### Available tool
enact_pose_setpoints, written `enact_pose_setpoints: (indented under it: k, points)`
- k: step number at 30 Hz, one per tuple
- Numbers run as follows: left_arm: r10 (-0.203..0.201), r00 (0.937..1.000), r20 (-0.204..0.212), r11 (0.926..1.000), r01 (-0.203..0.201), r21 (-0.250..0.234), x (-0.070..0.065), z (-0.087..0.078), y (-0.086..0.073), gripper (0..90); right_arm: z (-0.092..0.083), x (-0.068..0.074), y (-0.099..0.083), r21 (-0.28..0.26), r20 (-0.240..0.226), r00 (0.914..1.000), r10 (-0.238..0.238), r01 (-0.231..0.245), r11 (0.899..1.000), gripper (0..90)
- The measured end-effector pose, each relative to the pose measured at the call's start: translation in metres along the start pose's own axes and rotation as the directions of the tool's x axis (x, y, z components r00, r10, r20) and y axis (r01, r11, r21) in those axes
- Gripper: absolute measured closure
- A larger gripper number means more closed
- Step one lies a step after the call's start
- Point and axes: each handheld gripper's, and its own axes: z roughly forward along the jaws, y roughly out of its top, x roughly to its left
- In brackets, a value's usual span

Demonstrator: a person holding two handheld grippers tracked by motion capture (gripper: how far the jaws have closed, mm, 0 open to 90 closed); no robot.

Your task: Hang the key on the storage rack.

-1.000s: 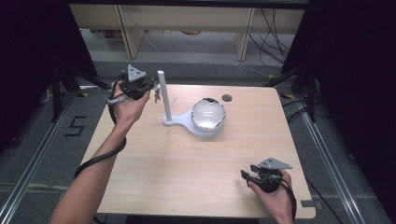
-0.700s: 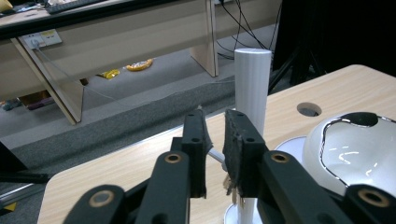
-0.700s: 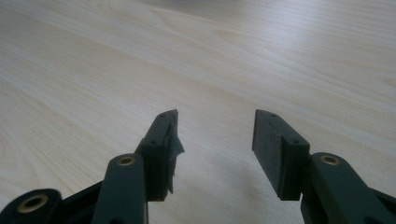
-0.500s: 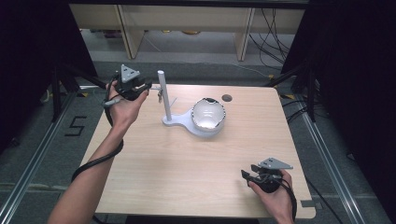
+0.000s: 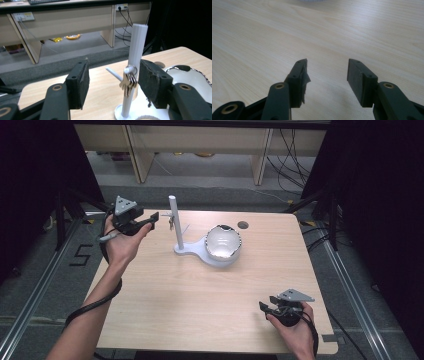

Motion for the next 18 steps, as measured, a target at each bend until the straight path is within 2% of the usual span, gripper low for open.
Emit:
enact_pose_setpoints:
  k: [2, 3, 6, 7, 8, 9, 10, 15, 16, 18]
  points:
    - [0.001, 1.0000, 0.005, 1.0000, -0.001, 0.004, 0.000, -0.002, -0.003, 40.4, -0.001, -0.001, 0.000, -0.003, 0.003, 1.0000, -0.006, 0.006, 1.000, 51.5]
    - [0.002, 1.0000, 0.008, 1.0000, -0.002, 0.008, 0.000, -0.004, -0.004, 40.4, -0.001, -0.004, 0.001, -0.012, 0.004, 0.9995, -0.031, 0.031, 0.999, 51.5]
    - [0.004, 0.9999, 0.011, 0.9999, -0.004, 0.010, -0.001, -0.008, -0.009, 40.5, -0.002, -0.005, 0.001, -0.022, 0.001, 0.9998, -0.018, 0.018, 1.000, 51.5]
    - [0.010, 0.9999, 0.014, 0.9999, -0.010, 0.013, -0.002, -0.010, -0.010, 40.6, -0.003, -0.006, 0.001, -0.020, 0.012, 0.9995, -0.030, 0.030, 0.999, 51.5]
    - [0.010, 0.9998, 0.017, 0.9999, -0.010, 0.013, -0.002, -0.011, -0.011, 40.6, -0.003, -0.006, 0.001, -0.034, 0.004, 0.9997, -0.023, 0.023, 0.999, 51.5]
    - [0.011, 0.9998, 0.019, 0.9999, -0.011, 0.013, -0.003, -0.012, -0.013, 40.6, -0.005, -0.006, 0.002, -0.023, 0.019, 0.9993, -0.031, 0.031, 0.999, 51.5]
    - [0.015, 0.9997, 0.021, 0.9998, -0.015, 0.014, -0.003, -0.013, -0.014, 40.6, -0.004, -0.004, 0.001, -0.026, 0.011, 0.9999, 0.001, -0.001, 1.000, 51.5]
    - [0.017, 0.9996, 0.020, 0.9998, -0.017, 0.009, -0.002, -0.022, -0.020, 40.0, -0.005, -0.004, 0.001, -0.022, 0.009, 0.9999, 0.013, -0.013, 1.000, 51.5]
    - [0.018, 0.9997, 0.019, 0.9998, -0.019, 0.007, -0.002, -0.024, -0.022, 39.4, -0.005, -0.004, 0.001, -0.037, 0.003, 0.9999, 0.015, -0.015, 0.999, 51.5]
    - [0.020, 0.9996, 0.022, 0.9997, -0.021, 0.010, -0.001, -0.027, -0.025, 39.0, -0.006, -0.005, 0.001, -0.019, 0.014, 0.9998, 0.010, -0.010, 1.000, 51.5]
